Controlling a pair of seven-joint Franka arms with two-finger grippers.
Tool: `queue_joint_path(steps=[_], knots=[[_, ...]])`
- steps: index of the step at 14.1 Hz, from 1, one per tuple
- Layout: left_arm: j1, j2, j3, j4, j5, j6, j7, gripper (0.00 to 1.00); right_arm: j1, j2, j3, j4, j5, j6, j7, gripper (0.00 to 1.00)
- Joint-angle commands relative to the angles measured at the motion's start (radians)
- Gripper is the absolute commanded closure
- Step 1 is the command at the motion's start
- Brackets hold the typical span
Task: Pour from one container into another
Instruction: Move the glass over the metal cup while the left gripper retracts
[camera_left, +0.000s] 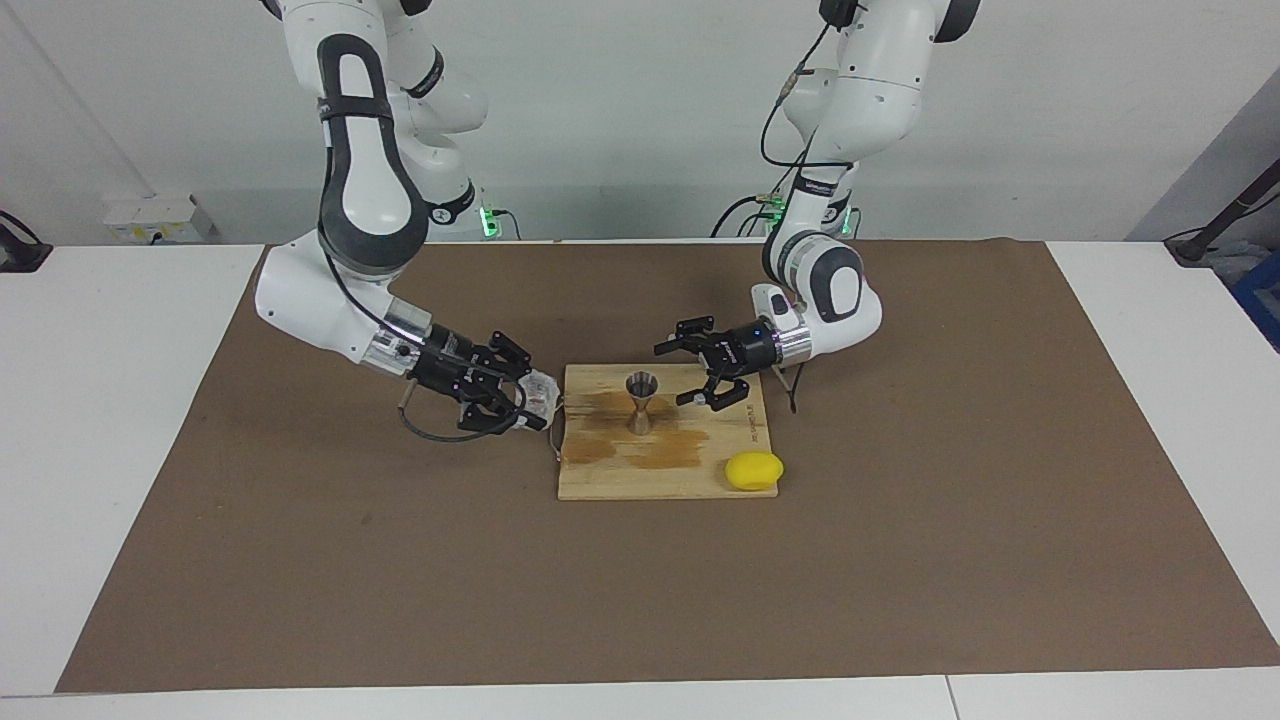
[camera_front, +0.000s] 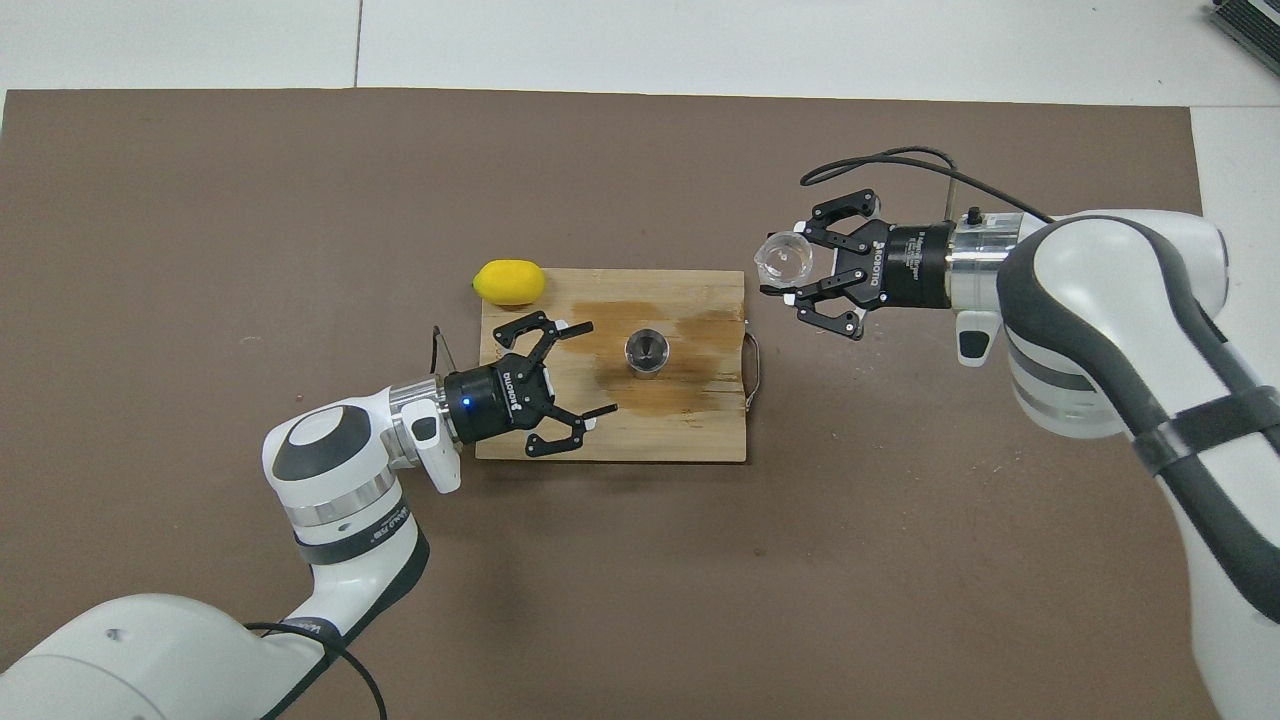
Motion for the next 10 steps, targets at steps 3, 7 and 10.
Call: queue_joint_path(steps=[3,7,10], knots=[[0.168,-0.075,-0.002,-0.075,0.19,-0.114,0.008,0.0,0.071,-0.026,-0.003,-0.013,-0.117,0.075,0.087,1.0],[0.355,-0.082,-0.001,-0.07,0.402,-0.235,-0.012,0.0,0.131,-0.032,-0.002,-0.013,-0.222,0.079,0.178,1.0],[0.507,-0.087,0.001,-0.058,0.603,-0.313,-0.021,0.0,0.166,-0.035,-0.002,-0.017,-0.269,0.075,0.239,1.0]])
